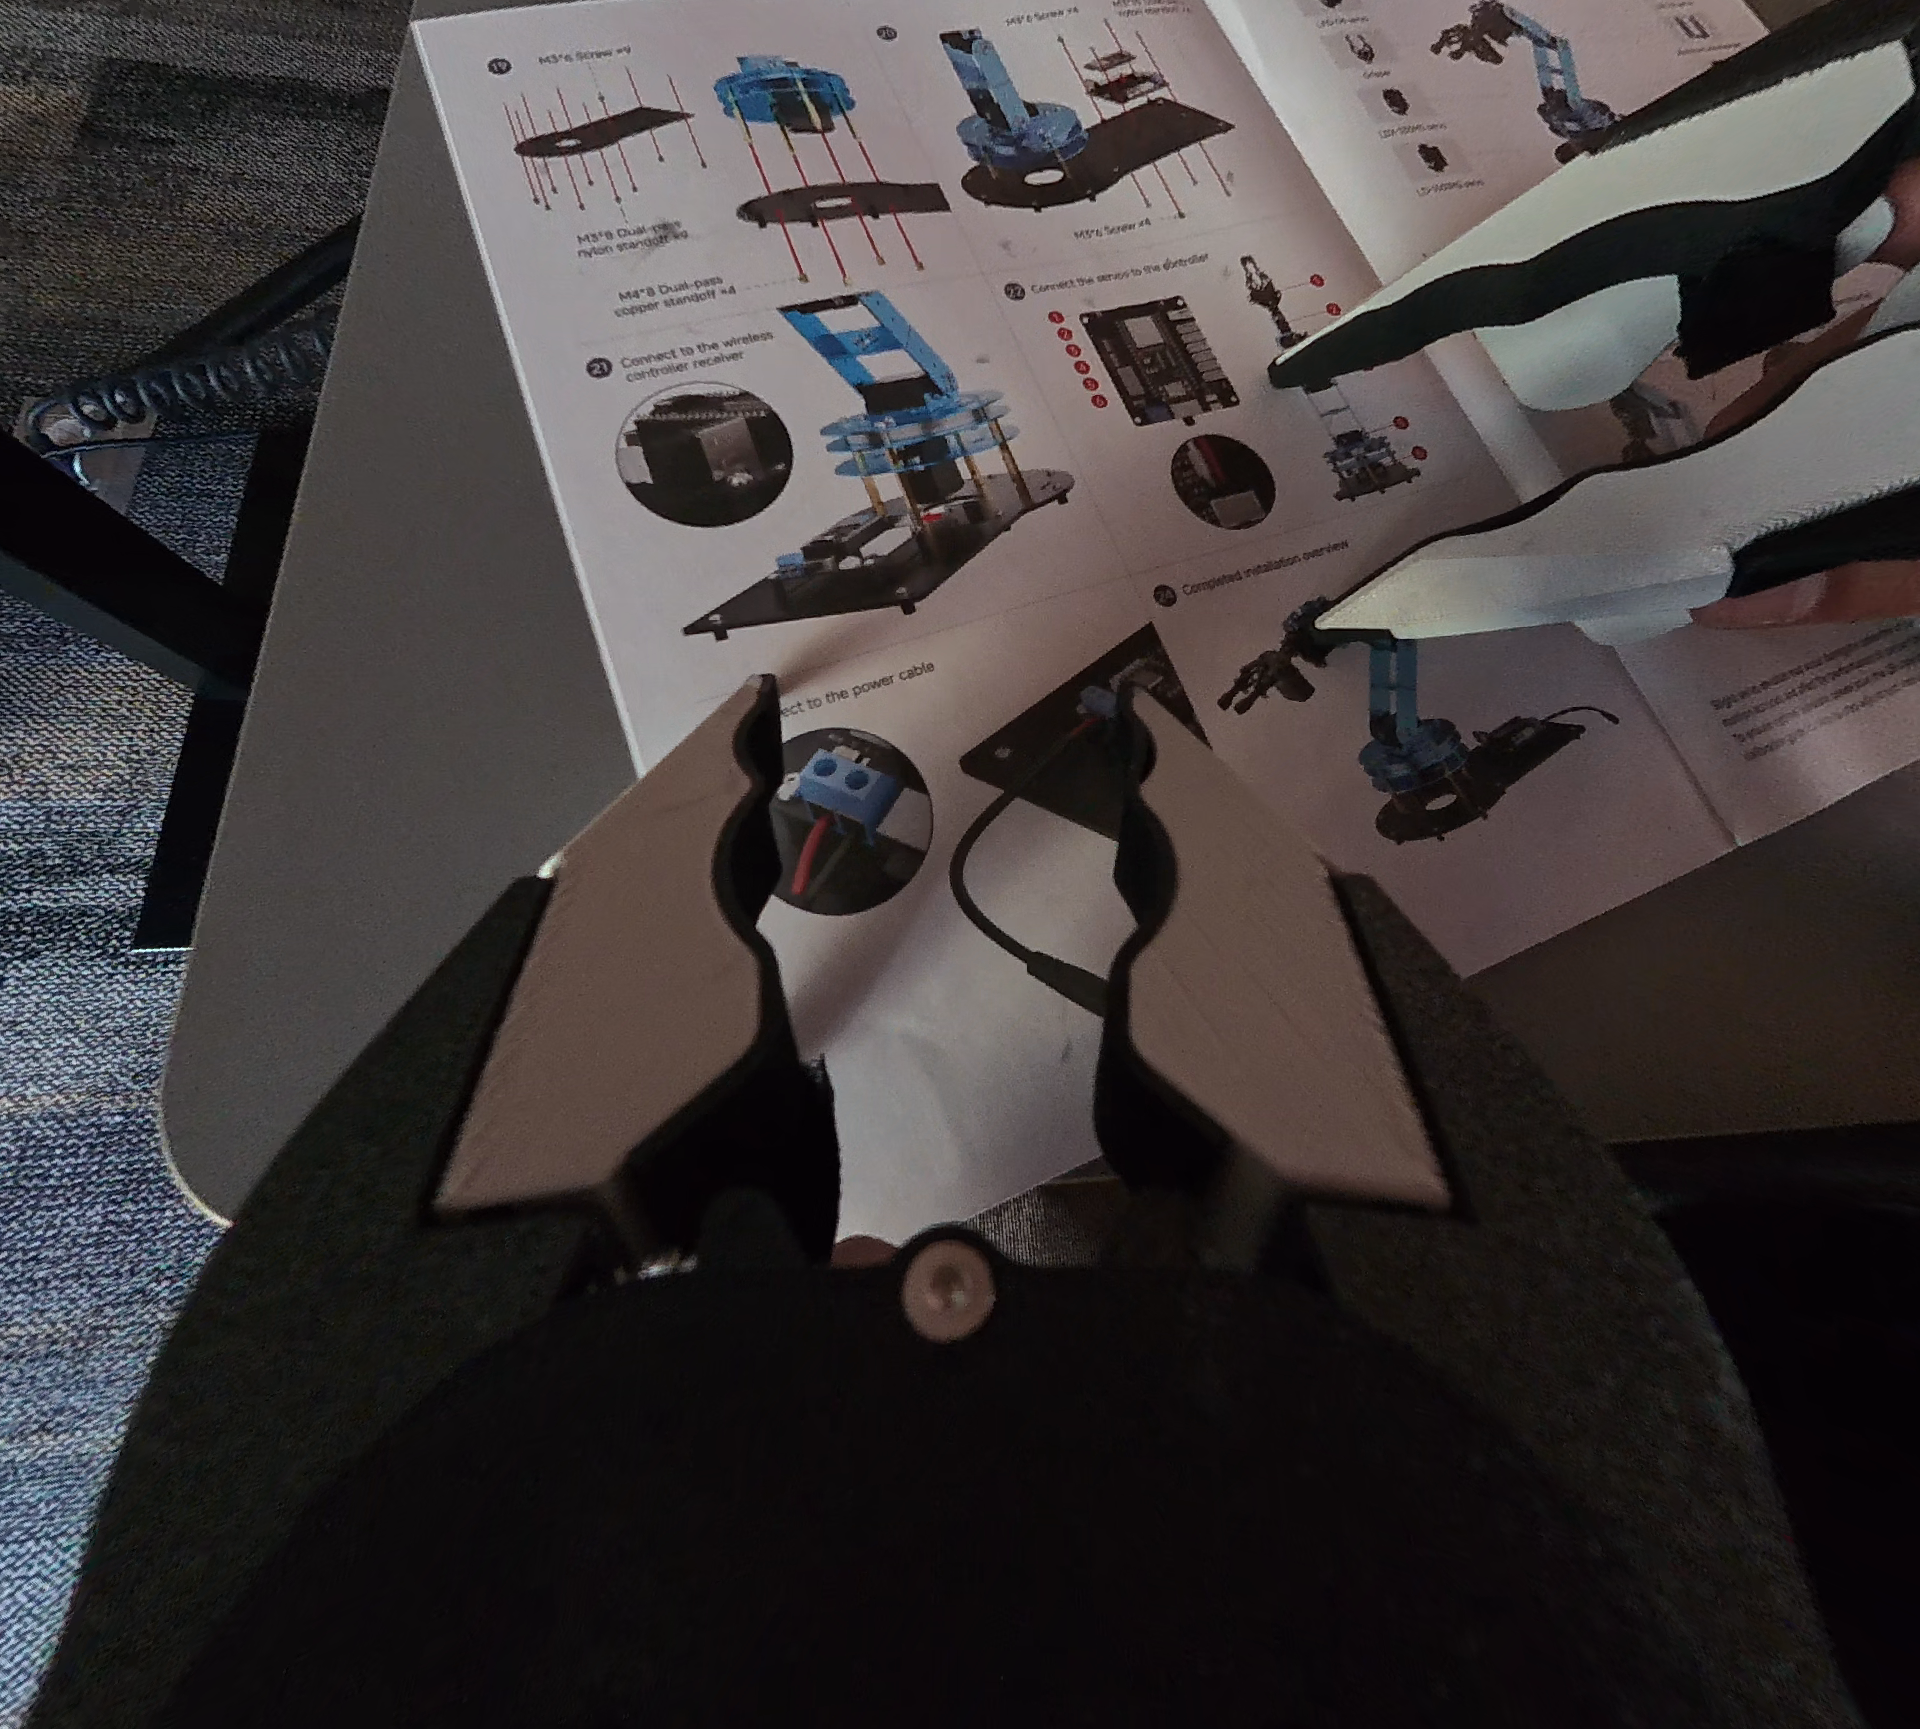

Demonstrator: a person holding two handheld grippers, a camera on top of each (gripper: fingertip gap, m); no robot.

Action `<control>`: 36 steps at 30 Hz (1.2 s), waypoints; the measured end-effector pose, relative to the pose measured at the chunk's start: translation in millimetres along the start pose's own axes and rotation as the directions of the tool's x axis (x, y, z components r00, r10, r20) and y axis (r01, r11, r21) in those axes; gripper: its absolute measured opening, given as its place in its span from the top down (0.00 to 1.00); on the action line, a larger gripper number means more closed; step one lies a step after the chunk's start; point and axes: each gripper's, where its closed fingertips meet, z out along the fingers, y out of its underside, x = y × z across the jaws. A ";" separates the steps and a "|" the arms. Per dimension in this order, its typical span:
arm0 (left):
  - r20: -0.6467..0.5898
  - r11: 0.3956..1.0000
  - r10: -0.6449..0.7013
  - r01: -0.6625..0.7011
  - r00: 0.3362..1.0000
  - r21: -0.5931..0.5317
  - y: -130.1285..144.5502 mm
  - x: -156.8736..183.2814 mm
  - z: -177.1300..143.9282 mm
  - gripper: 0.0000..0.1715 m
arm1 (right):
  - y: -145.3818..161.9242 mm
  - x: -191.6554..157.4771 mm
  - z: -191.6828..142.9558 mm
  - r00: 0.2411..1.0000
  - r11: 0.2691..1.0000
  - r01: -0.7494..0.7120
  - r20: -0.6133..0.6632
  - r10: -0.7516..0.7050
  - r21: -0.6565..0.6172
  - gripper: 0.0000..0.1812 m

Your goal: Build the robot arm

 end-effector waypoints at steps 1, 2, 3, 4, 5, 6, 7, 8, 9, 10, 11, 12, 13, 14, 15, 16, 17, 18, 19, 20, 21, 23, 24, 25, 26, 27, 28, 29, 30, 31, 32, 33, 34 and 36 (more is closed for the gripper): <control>-0.002 1.000 -0.001 0.001 1.000 0.000 0.0 0.0 -0.1 0.63 | 0.0 0.0 0.0 1.000 1.000 0.000 0.000 0.000 0.000 0.65; -0.005 1.000 -0.003 0.003 1.000 0.000 -0.1 0.1 -0.2 0.63 | 0.0 -0.1 0.0 1.000 1.000 0.001 0.000 -0.001 0.000 0.65; -0.007 1.000 -0.005 0.005 1.000 0.000 -0.1 0.1 -0.4 0.63 | 0.1 -0.1 0.0 1.000 1.000 0.000 0.000 0.000 0.000 0.65; -0.009 1.000 -0.006 0.006 1.000 0.000 -0.2 0.1 -0.4 0.63 | 0.1 -0.1 -0.1 1.000 1.000 0.000 0.000 0.000 0.000 0.65; -0.008 1.000 -0.005 0.005 1.000 0.000 -0.2 0.0 -0.5 0.63 | 0.1 -0.2 -0.1 1.000 1.000 0.000 0.000 0.000 0.000 0.65; -0.007 1.000 -0.002 0.002 1.000 0.000 -0.1 0.1 -0.4 0.63 | 0.2 -0.2 -0.1 1.000 1.000 0.000 0.000 0.000 0.000 0.65; -0.005 1.000 0.000 0.000 1.000 0.000 0.0 0.0 -0.3 0.63 | 0.3 -0.2 -0.2 1.000 1.000 0.000 0.000 0.000 0.000 0.65; -0.003 1.000 0.003 -0.003 1.000 0.000 0.1 -0.1 -0.3 0.63 | 0.4 -0.3 -0.2 1.000 1.000 0.000 0.000 0.000 0.000 0.65; -0.001 1.000 0.005 -0.005 1.000 0.000 0.1 0.0 -0.2 0.63 | 0.4 -0.3 -0.2 1.000 1.000 0.001 -0.001 -0.001 0.000 0.65; -0.001 1.000 0.005 -0.005 1.000 0.000 0.1 -0.1 -0.2 0.63 | 0.4 -0.4 -0.3 1.000 1.000 0.000 -0.001 0.000 0.000 0.65; -0.002 1.000 0.004 -0.004 1.000 0.000 0.1 -0.1 -0.2 0.63 | 0.5 -0.4 -0.4 1.000 1.000 0.000 0.000 0.000 0.000 0.65; -0.003 1.000 0.003 -0.003 1.000 0.000 0.1 -0.1 -0.4 0.63 | 0.6 -0.5 -0.4 1.000 1.000 0.001 0.000 -0.001 0.000 0.65; -0.004 1.000 0.002 -0.002 1.000 0.000 0.1 -0.1 -0.4 0.63 | 0.7 -0.5 -0.5 1.000 1.000 0.001 0.000 -0.001 0.000 0.65; -0.005 1.000 0.002 -0.002 1.000 0.000 0.1 -0.1 -0.5 0.63 | 0.8 -0.6 -0.6 1.000 1.000 0.001 0.000 -0.001 0.000 0.65; -0.005 1.000 0.002 -0.002 1.000 0.000 0.1 -0.1 -0.4 0.63 | 0.9 -0.6 -0.6 1.000 1.000 0.001 0.000 -0.001 0.000 0.65; -0.005 1.000 0.003 -0.003 1.000 0.000 0.2 -0.2 -0.4 0.63 | 1.3 -0.4 -0.4 1.000 1.000 0.001 -0.001 -0.001 0.000 0.65; -0.004 1.000 0.004 -0.004 1.000 0.000 0.3 -0.3 -0.4 0.63 | 1.6 -0.3 -0.5 1.000 1.000 0.001 -0.001 -0.001 0.000 0.65; -0.004 1.000 0.005 -0.005 1.000 0.000 0.4 -0.3 -0.4 0.63 | 1.8 -0.2 -0.5 1.000 1.000 0.001 -0.001 -0.001 0.000 0.65; -0.004 1.000 0.005 -0.005 1.000 -0.001 0.4 -0.3 -0.4 0.63 | 1.9 -0.3 -0.1 1.000 1.000 0.001 -0.001 -0.001 0.000 0.65; -0.004 1.000 0.005 -0.005 1.000 -0.001 0.4 -0.3 -0.2 0.63 | 1.8 -0.5 0.2 1.000 1.000 0.001 -0.001 -0.001 0.000 0.65; -0.004 1.000 0.005 -0.005 1.000 -0.001 0.4 -0.5 -0.3 0.63 | 2.1 -0.4 0.5 1.000 1.000 0.001 -0.001 -0.001 0.000 0.65; -0.005 1.000 0.006 -0.006 1.000 -0.001 0.5 -0.5 -0.3 0.63 | 2.4 -1.1 1.2 1.000 1.000 0.001 -0.002 -0.001 0.000 0.65; -0.005 1.000 0.005 -0.005 1.000 0.000 0.5 -0.7 -0.2 0.63 | 2.5 -1.5 1.4 1.000 1.000 0.001 -0.002 -0.001 0.000 0.65; -0.005 1.000 0.004 -0.004 1.000 0.000 0.4 -0.7 -0.2 0.63 | 2.9 -1.4 1.4 1.000 1.000 0.001 -0.002 -0.001 0.000 0.65; -0.005 1.000 0.002 -0.002 1.000 0.000 0.4 -0.7 -0.2 0.63 | 3.1 -1.6 1.5 1.000 1.000 0.001 -0.003 -0.001 0.000 0.65; -0.007 1.000 -0.001 0.001 1.000 0.001 0.3 -0.9 -0.3 0.63 | 3.3 -2.0 1.7 1.000 1.000 0.001 -0.003 -0.001 0.000 0.65; -0.009 1.000 -0.002 0.002 1.000 0.001 0.2 -1.0 -0.3 0.63 | 3.6 -2.4 2.0 1.000 1.000 0.001 -0.004 -0.001 0.000 0.65; -0.009 1.000 -0.002 0.002 1.000 0.001 0.3 -1.0 -0.3 0.63 | 3.9 -2.7 2.0 1.000 1.000 0.001 -0.004 -0.001 0.000 0.65; -0.008 1.000 -0.001 0.001 1.000 0.001 0.3 -1.2 -0.2 0.63 | 4.2 -2.8 2.0 1.000 1.000 0.001 -0.004 -0.001 0.000 0.65; -0.006 1.000 0.000 0.000 1.000 0.001 0.5 -1.3 -0.1 0.63 | 4.4 -3.4 2.1 1.000 1.000 0.001 -0.004 -0.001 0.001 0.65; -0.003 1.000 0.003 -0.003 1.000 0.000 0.7 -1.3 0.1 0.63 | 4.5 -4.2 2.6 1.000 1.000 0.001 -0.004 -0.001 0.001 0.65; -0.001 1.000 0.006 -0.006 1.000 0.000 0.8 -1.3 0.2 0.63 | 4.8 -4.5 3.1 1.000 1.000 0.001 -0.004 -0.001 0.001 0.65; 0.001 1.000 0.009 -0.009 1.000 0.000 0.9 -1.4 0.3 0.63 | 5.2 -4.5 3.5 1.000 1.000 0.001 -0.003 -0.001 0.002 0.65; 0.005 1.000 0.016 -0.016 1.000 -0.001 1.4 -1.5 0.4 0.63 | 5.7 -4.3 3.9 1.000 1.000 0.004 0.002 -0.004 0.005 0.66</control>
